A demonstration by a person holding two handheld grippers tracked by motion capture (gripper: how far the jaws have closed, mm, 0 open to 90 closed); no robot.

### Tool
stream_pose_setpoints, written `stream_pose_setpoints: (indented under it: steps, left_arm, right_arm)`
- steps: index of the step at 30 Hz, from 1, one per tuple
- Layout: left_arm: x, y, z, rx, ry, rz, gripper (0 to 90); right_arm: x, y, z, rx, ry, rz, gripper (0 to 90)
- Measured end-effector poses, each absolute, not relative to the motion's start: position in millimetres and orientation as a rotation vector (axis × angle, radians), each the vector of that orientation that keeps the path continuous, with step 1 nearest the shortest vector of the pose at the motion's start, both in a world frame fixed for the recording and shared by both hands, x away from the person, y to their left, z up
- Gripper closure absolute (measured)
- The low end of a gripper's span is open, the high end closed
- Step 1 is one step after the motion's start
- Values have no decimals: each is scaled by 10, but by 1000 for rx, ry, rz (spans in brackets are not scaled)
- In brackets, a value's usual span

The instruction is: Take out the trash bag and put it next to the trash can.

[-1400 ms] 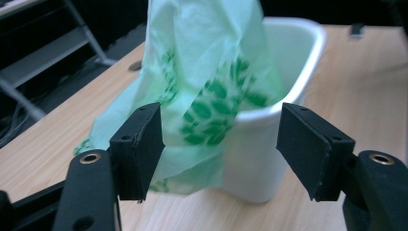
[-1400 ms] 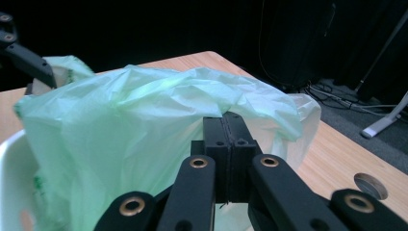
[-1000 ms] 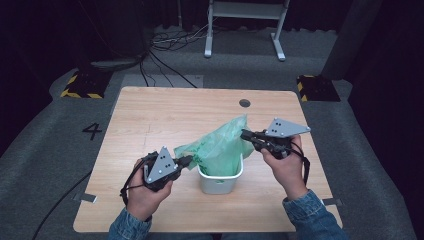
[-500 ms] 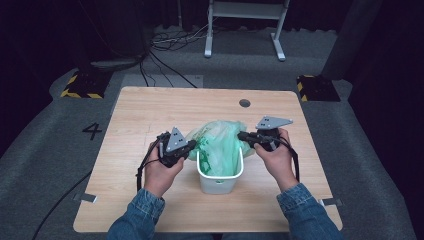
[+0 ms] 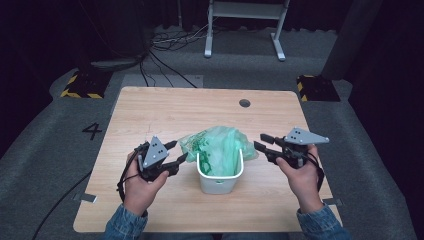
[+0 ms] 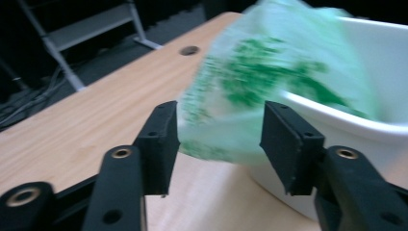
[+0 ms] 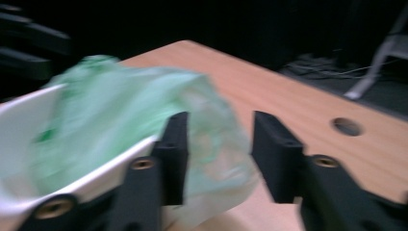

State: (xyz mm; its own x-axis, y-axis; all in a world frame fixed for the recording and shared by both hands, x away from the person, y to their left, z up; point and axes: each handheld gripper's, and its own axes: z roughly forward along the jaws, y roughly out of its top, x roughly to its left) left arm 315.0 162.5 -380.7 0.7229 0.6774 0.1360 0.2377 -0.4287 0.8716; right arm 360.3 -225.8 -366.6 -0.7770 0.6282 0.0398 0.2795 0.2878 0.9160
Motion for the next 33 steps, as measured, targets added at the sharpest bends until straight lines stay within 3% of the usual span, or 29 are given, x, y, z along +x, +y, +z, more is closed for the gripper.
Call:
stream_pose_setpoints:
  steps: [2,6,11,18,22,33]
  left_arm:
    - [3093,1555,-3841,2050,666,551,561]
    - [3170,1485,-3944,2069,672,508,632]
    - [3325,1431,-4039,2079,686,519,626]
    - [3466,1427,-4089,2028,724,490,601]
    - [3424,1441,-4064,2007,747,521,572]
    - [3282,1490,-3954,1894,697,483,536]
  right_arm:
    - [3474,-2179,-3729,780,2399,1434,856]
    - [3488,-2086,-3852,796,2520,1370,885]
    - [3649,-1982,-3963,833,2587,1326,878]
    - [4012,-1881,-3855,955,2479,1267,758]
    - [4146,-1816,-3774,1019,2349,1295,561]
    - [4161,-1345,-3484,932,2323,1383,498]
